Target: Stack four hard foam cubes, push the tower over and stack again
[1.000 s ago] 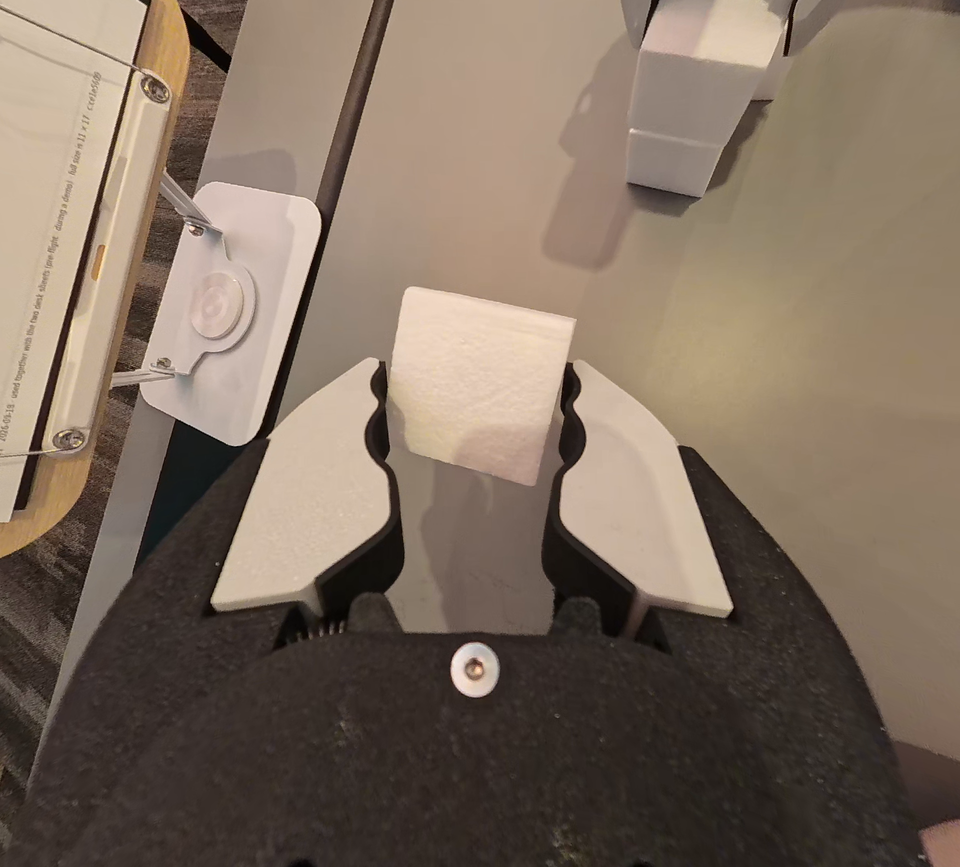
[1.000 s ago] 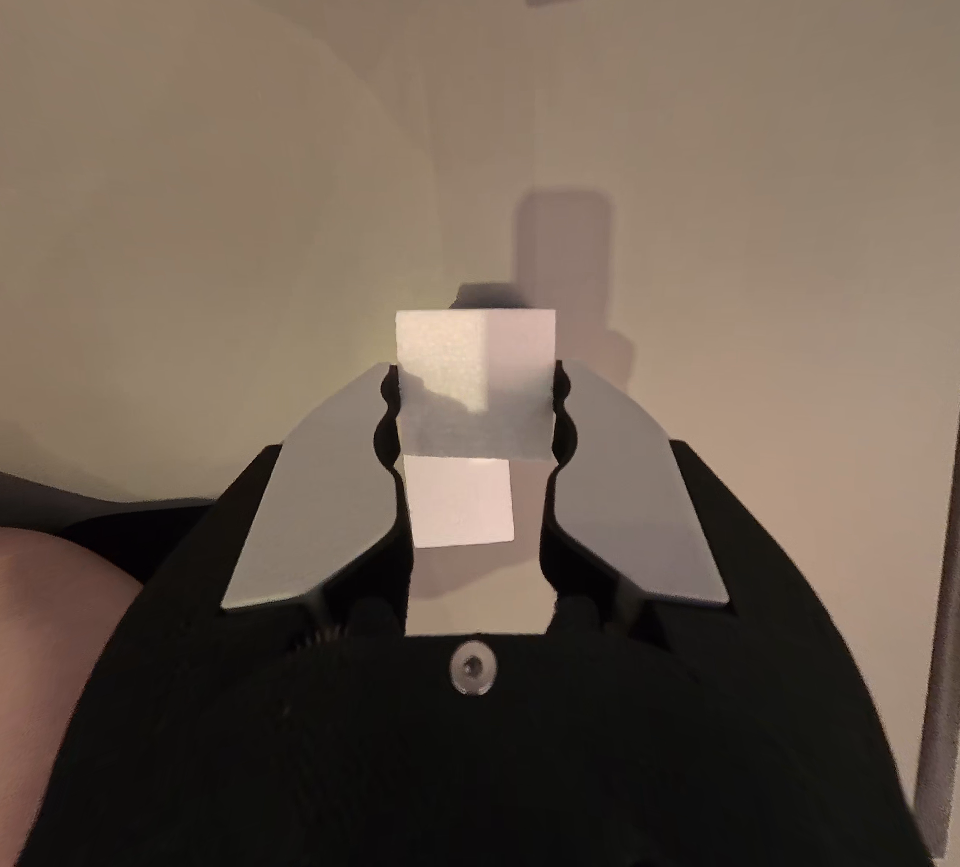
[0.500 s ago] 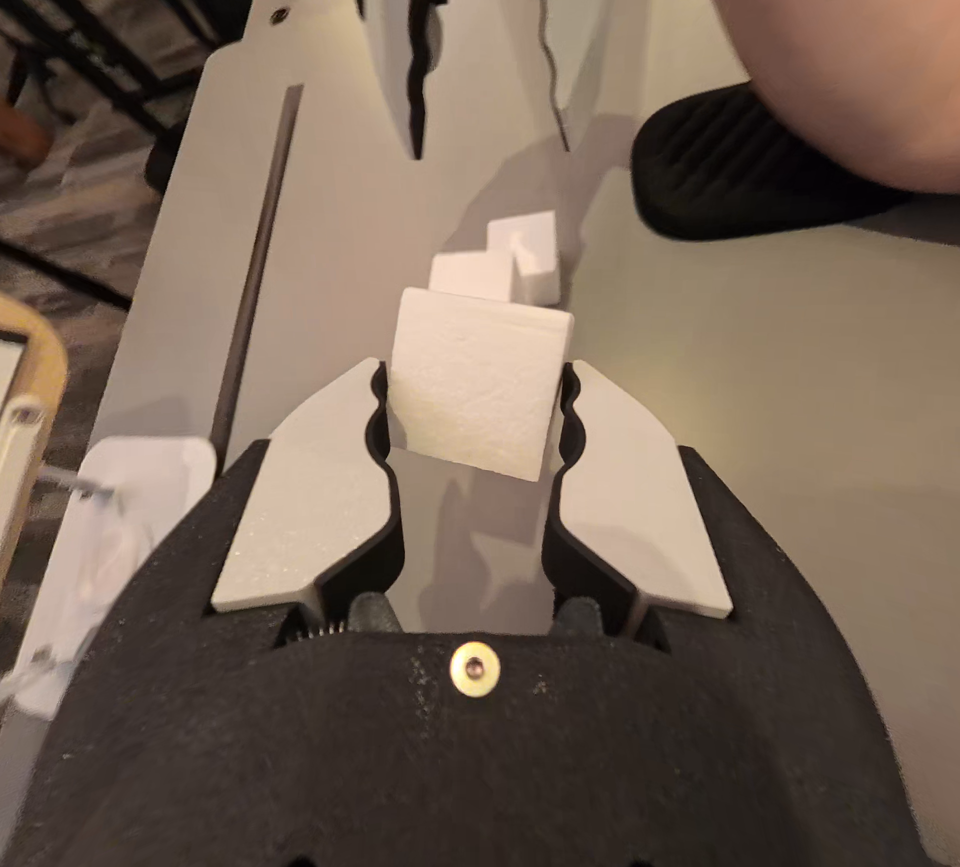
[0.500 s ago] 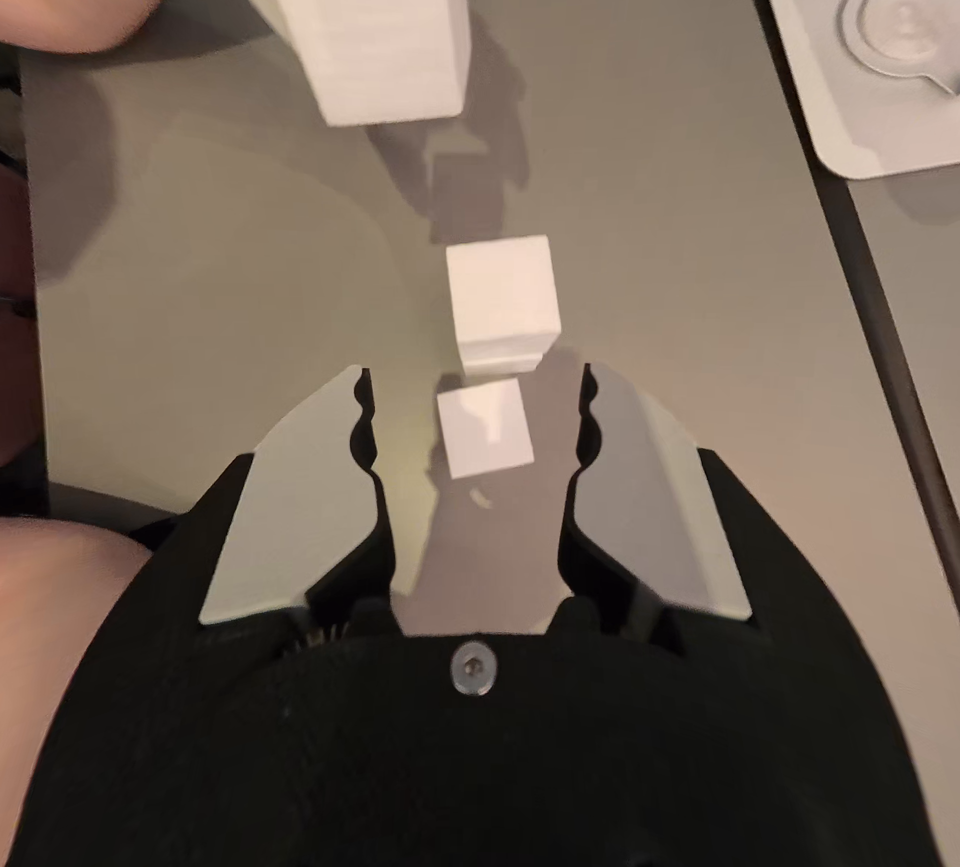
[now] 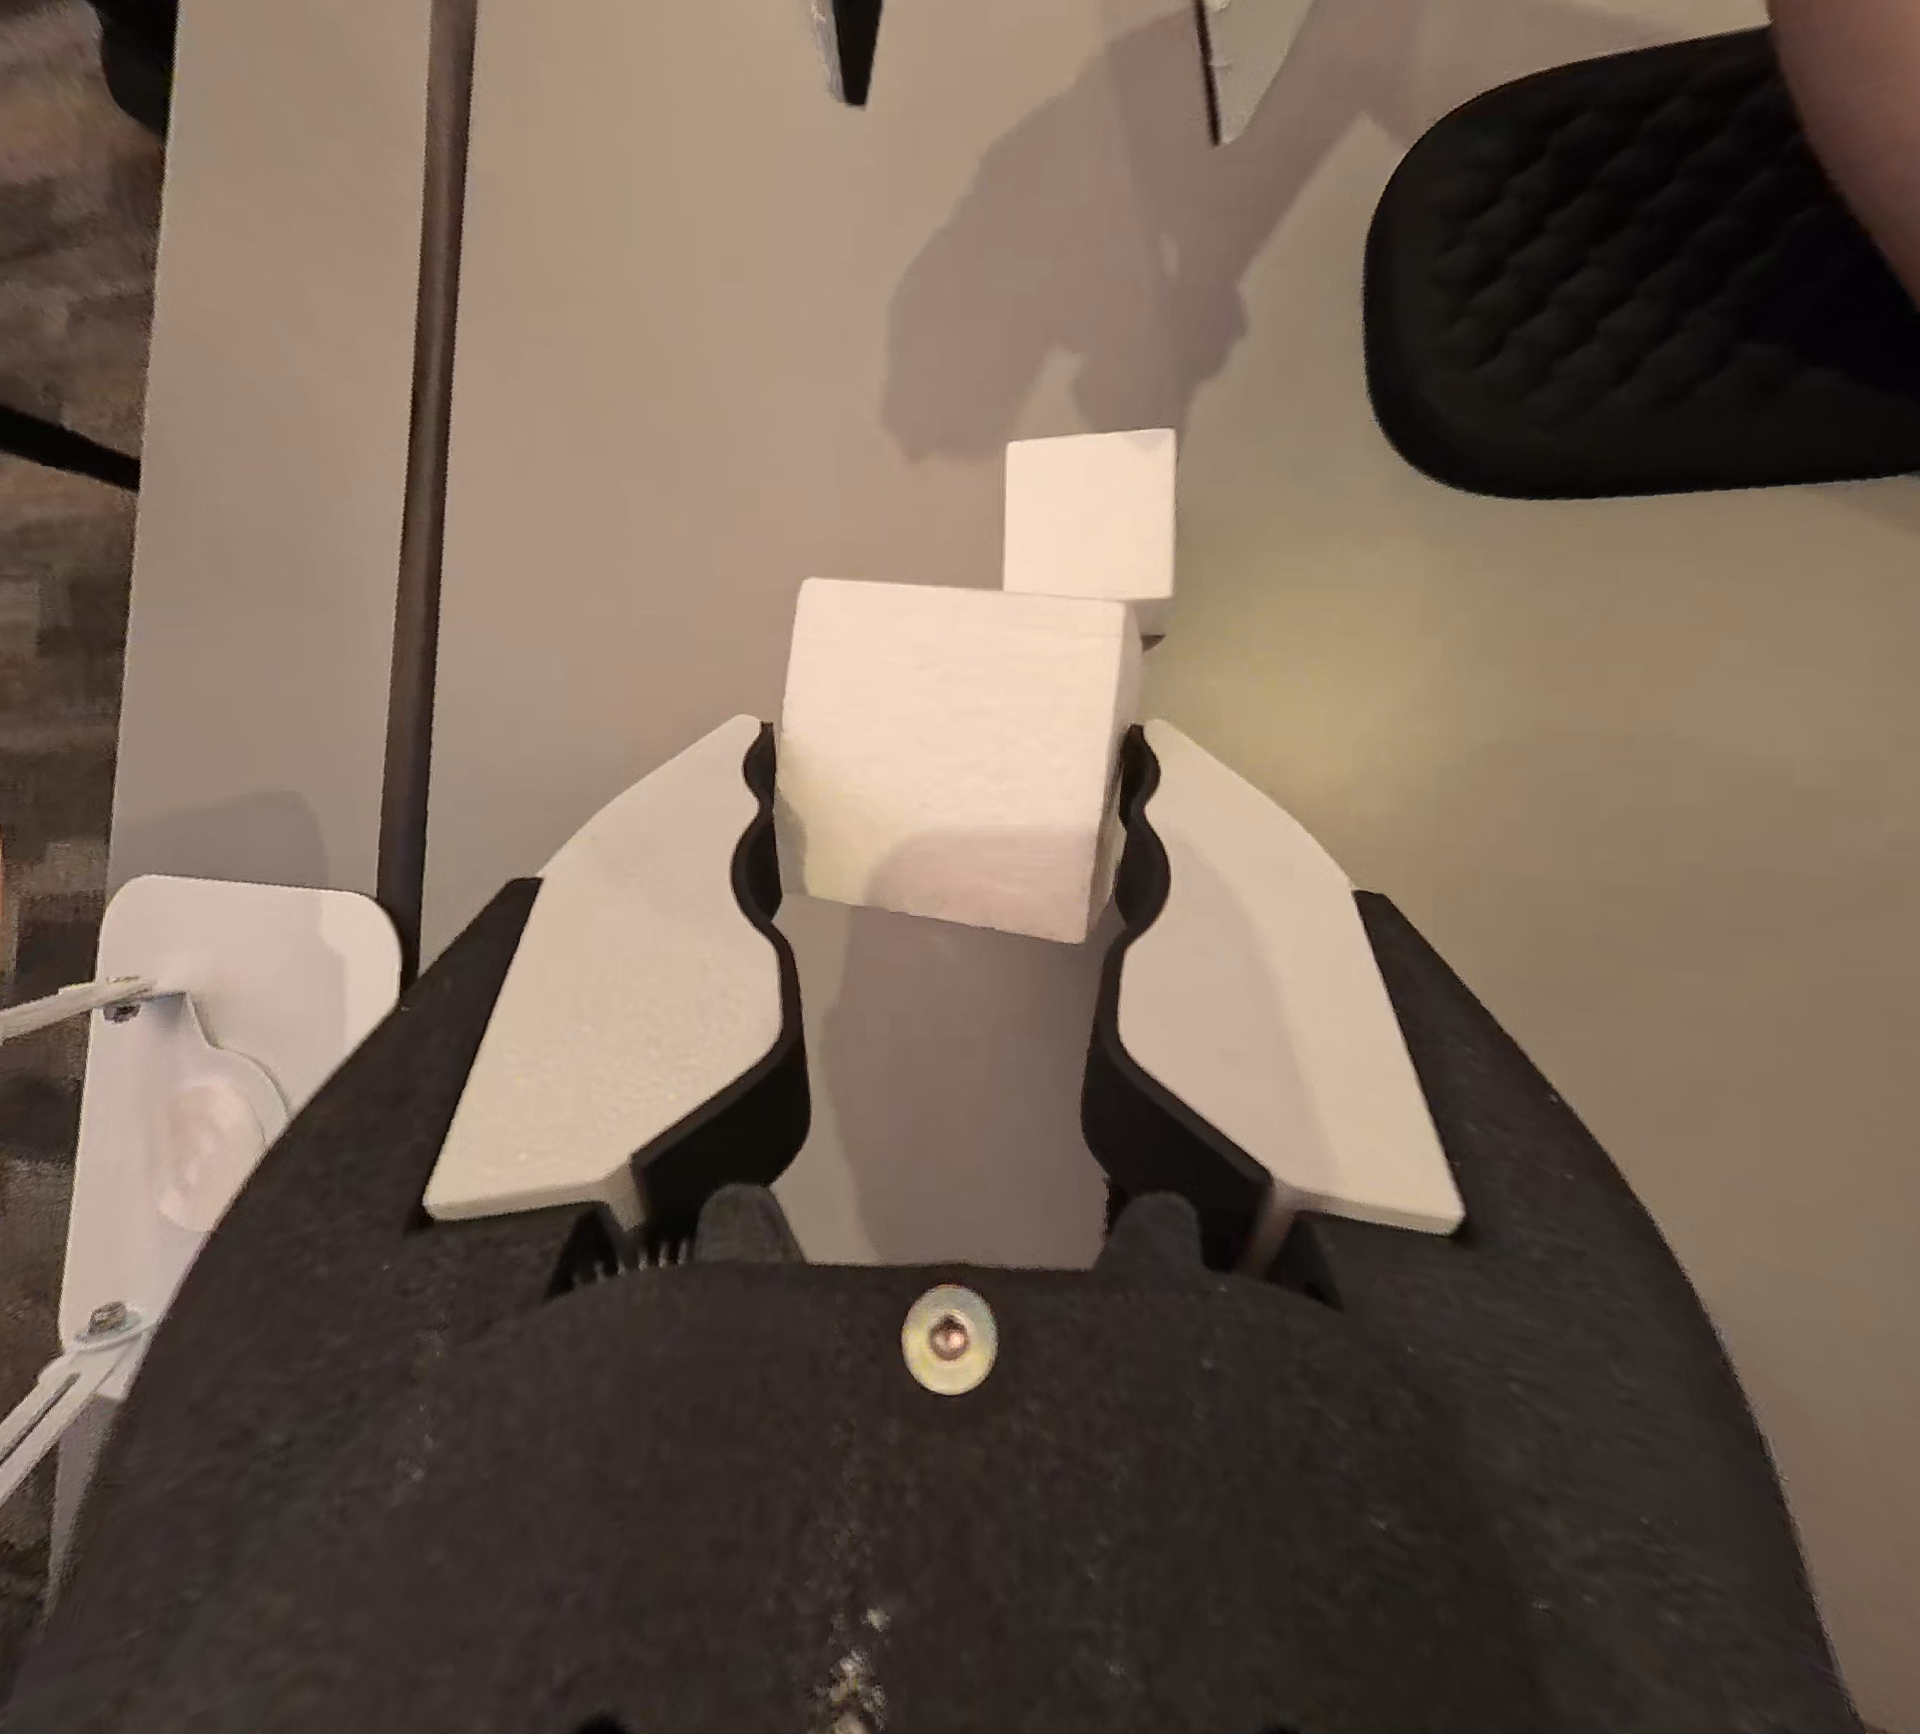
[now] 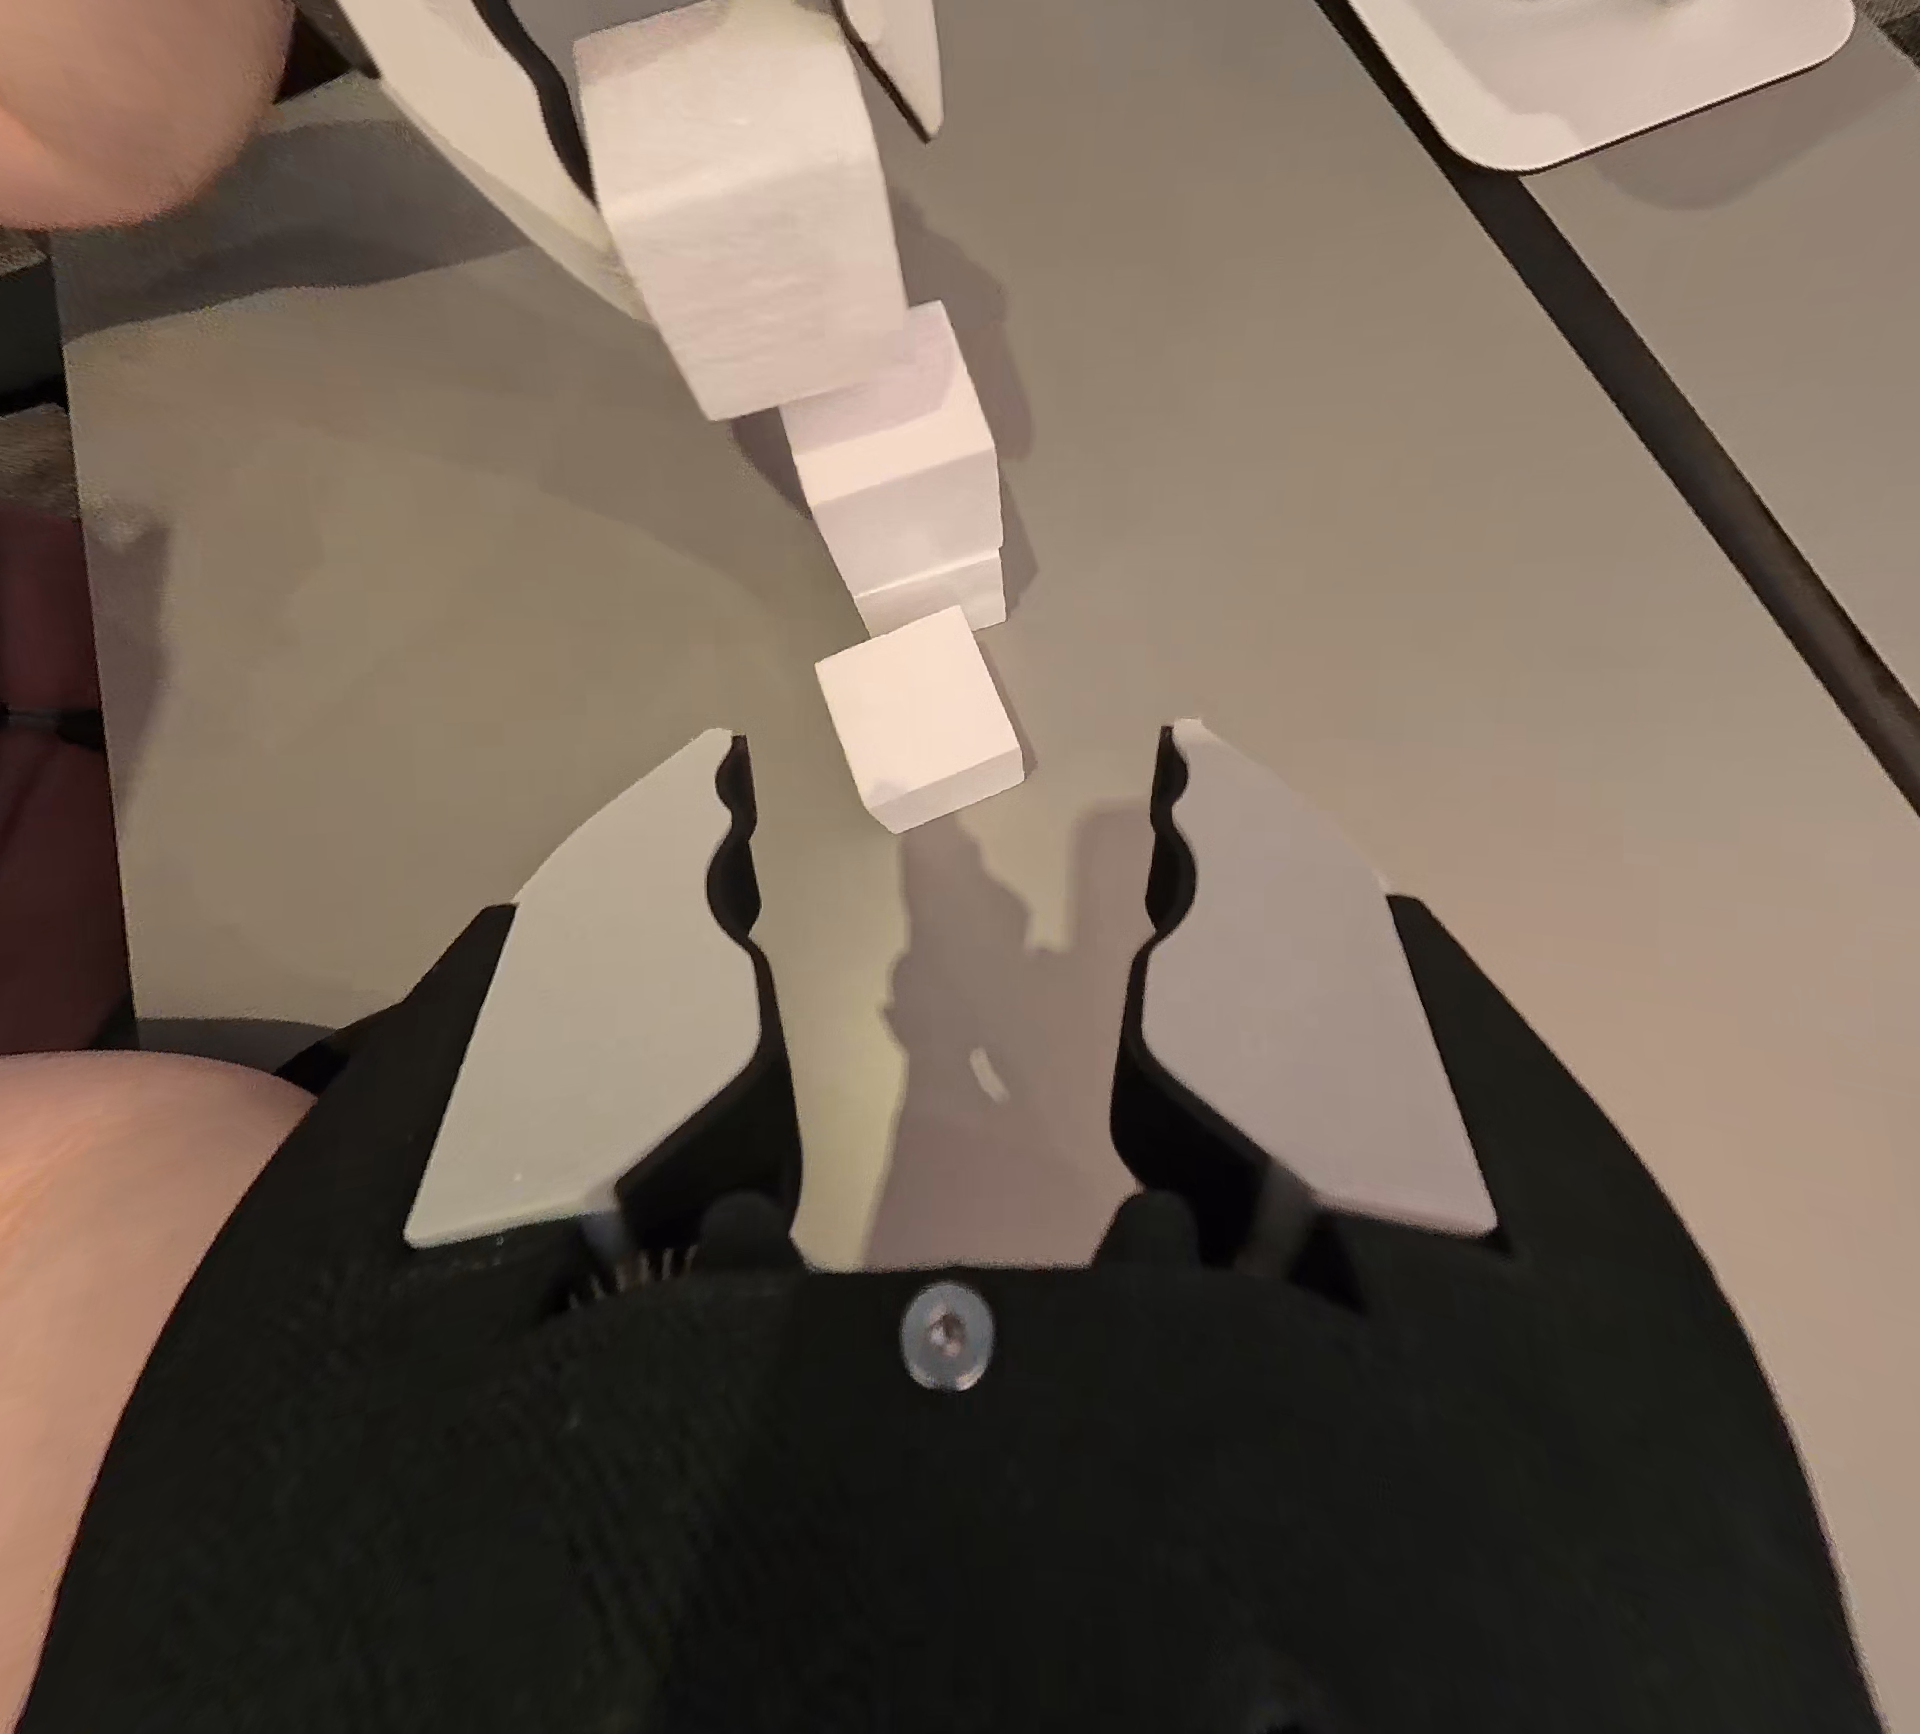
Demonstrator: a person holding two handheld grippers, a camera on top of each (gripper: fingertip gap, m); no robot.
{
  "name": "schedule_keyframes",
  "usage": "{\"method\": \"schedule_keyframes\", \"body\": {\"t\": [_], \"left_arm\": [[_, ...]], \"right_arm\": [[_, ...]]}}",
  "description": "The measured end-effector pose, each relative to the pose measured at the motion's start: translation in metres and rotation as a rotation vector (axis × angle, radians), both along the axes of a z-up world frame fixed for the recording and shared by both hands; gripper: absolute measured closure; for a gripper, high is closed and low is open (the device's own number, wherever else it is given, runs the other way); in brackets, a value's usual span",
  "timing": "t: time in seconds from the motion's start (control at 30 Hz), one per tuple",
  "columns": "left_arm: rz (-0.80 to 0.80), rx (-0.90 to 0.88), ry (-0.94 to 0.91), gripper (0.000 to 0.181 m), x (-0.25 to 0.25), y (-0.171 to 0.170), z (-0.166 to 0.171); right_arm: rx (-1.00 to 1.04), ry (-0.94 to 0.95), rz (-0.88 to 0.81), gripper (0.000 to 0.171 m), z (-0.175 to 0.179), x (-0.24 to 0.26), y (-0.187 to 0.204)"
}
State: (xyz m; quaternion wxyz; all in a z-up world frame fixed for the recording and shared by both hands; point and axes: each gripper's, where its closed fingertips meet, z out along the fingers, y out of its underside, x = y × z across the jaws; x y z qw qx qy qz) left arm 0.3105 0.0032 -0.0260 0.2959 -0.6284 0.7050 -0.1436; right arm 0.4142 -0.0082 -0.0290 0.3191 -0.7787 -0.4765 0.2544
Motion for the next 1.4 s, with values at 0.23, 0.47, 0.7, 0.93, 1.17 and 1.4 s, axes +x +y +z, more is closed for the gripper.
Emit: {"method": "schedule_keyframes", "body": {"t": [0.23, 0.47, 0.7, 0.93, 1.17, 1.4], "left_arm": [[0.041, -0.024, 0.018, 0.118, 0.012, 0.006, -0.008], [0.028, -0.018, 0.064, 0.118, 0.015, 0.009, -0.021], [0.036, -0.024, 0.034, 0.110, 0.017, 0.010, -0.019], [0.115, 0.015, -0.215, 0.109, -0.023, 0.007, 0.033], [0.254, 0.053, -0.326, 0.116, -0.088, 0.038, 0.048], [0.290, 0.016, -0.423, 0.114, -0.107, 0.053, 0.062]], "right_arm": [[-0.033, 0.006, 0.001, 0.097, -0.006, 0.003, 0.002], [-0.046, 0.039, 0.003, 0.097, -0.008, 0.005, 0.002], [-0.057, 0.045, 0.014, 0.096, -0.008, 0.004, 0.000], [-0.022, -0.035, -0.033, 0.098, -0.006, 0.005, 0.000], [0.096, -0.112, -0.278, 0.100, 0.025, 0.014, 0.003], [-0.081, -0.099, -0.644, 0.099, -0.024, 0.001, 0.003]]}}
